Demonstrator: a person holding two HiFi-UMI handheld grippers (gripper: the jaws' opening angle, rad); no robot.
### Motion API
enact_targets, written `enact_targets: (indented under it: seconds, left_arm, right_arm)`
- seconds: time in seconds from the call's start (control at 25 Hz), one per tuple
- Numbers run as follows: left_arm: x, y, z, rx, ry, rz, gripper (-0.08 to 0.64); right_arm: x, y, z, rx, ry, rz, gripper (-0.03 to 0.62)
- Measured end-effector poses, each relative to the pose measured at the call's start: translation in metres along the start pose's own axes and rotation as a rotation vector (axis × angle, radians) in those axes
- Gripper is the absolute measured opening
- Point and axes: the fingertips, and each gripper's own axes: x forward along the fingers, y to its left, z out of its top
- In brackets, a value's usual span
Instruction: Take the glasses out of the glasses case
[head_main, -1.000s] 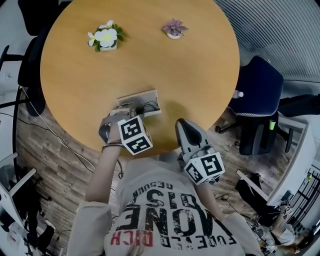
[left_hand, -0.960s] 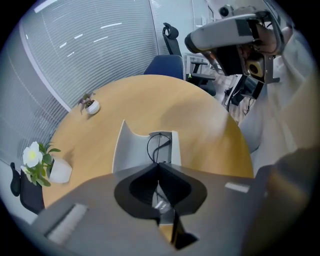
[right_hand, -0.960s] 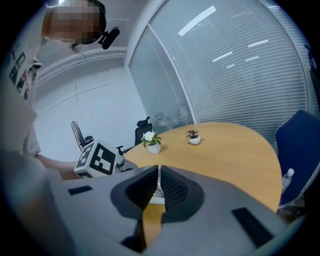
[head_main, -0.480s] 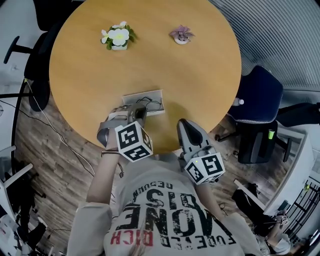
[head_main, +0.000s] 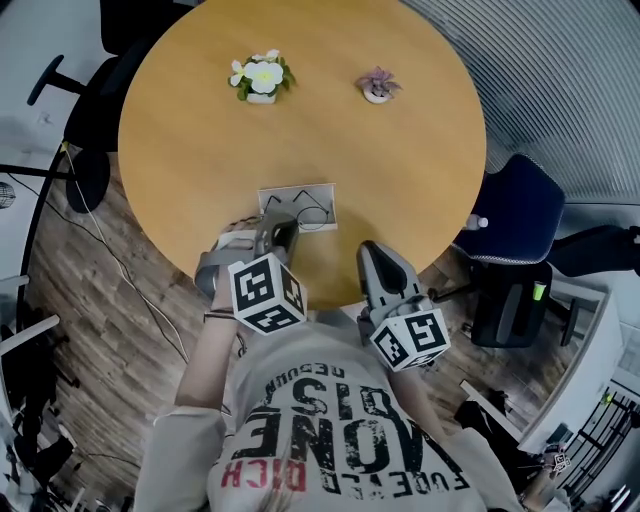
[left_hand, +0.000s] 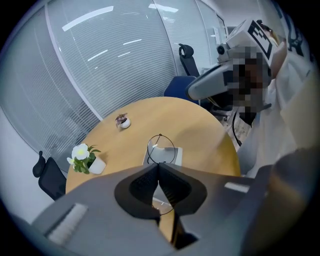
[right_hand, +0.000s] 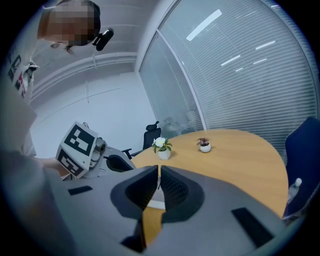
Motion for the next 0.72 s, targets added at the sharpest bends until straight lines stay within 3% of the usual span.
enact_targets:
  seconds: [0.32,0.72]
  left_arm:
    - [-0.028,0.005,0.009,-0.021,-0.033,0.071,0.017]
    - [-0.071,0.02,0.026,-0.095,-0.127,0.215,0.017]
  right_arm:
    - [-0.001,0.011,0.011,-0.032,-0.026,0.043,0.026]
    - [-0.005,0.019,0.03,-0.072,-0.065,0.083,0.026]
